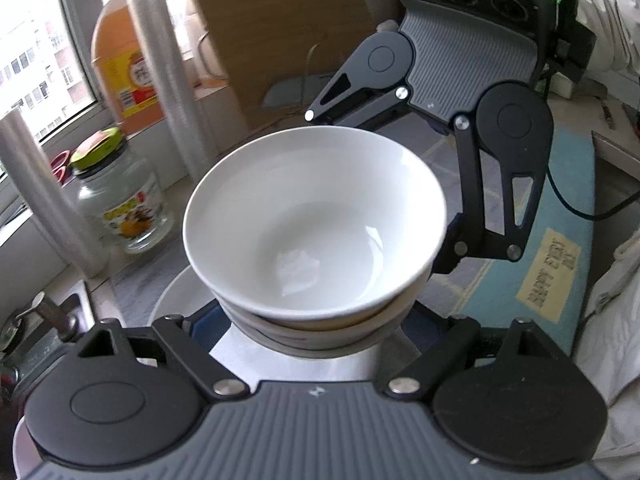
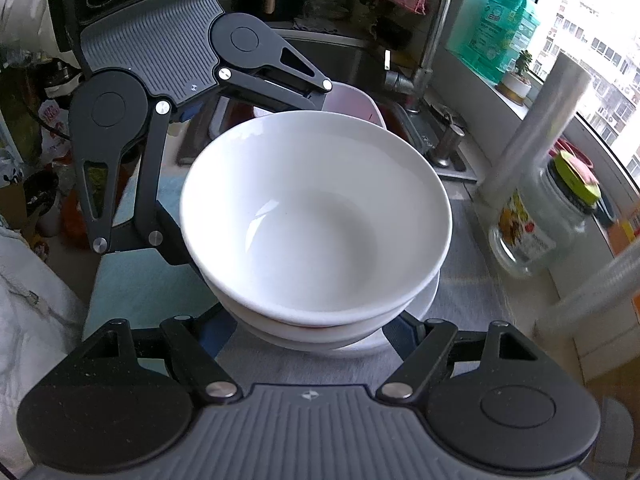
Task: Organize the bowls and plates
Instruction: 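Carry the bowl stack with both grippers over the plate stack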
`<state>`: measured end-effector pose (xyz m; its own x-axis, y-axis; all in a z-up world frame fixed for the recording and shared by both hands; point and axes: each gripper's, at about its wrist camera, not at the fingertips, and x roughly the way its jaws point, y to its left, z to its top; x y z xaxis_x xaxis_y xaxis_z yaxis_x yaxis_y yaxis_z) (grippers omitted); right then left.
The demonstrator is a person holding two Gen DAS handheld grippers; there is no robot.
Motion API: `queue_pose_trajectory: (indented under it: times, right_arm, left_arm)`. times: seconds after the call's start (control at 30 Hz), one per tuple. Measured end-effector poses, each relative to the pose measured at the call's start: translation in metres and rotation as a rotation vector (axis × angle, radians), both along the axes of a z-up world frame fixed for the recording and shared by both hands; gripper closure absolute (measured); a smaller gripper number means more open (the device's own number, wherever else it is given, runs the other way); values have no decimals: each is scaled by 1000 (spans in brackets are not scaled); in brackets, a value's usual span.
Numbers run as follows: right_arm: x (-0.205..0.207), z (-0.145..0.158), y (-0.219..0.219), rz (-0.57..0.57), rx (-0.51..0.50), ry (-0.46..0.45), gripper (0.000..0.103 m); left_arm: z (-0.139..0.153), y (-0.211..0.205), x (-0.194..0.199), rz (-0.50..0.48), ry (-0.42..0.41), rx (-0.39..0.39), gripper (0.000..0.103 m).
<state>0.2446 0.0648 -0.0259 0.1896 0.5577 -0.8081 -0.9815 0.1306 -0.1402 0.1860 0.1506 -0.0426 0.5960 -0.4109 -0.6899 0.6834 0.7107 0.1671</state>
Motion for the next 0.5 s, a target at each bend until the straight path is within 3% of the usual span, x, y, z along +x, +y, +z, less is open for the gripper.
queue_pose_trajectory:
  times: [0.5]
  right_arm:
    - [26,-15,39,4,-36,18,21]
  left_arm:
    - [-16,38,30,38,24,0,12]
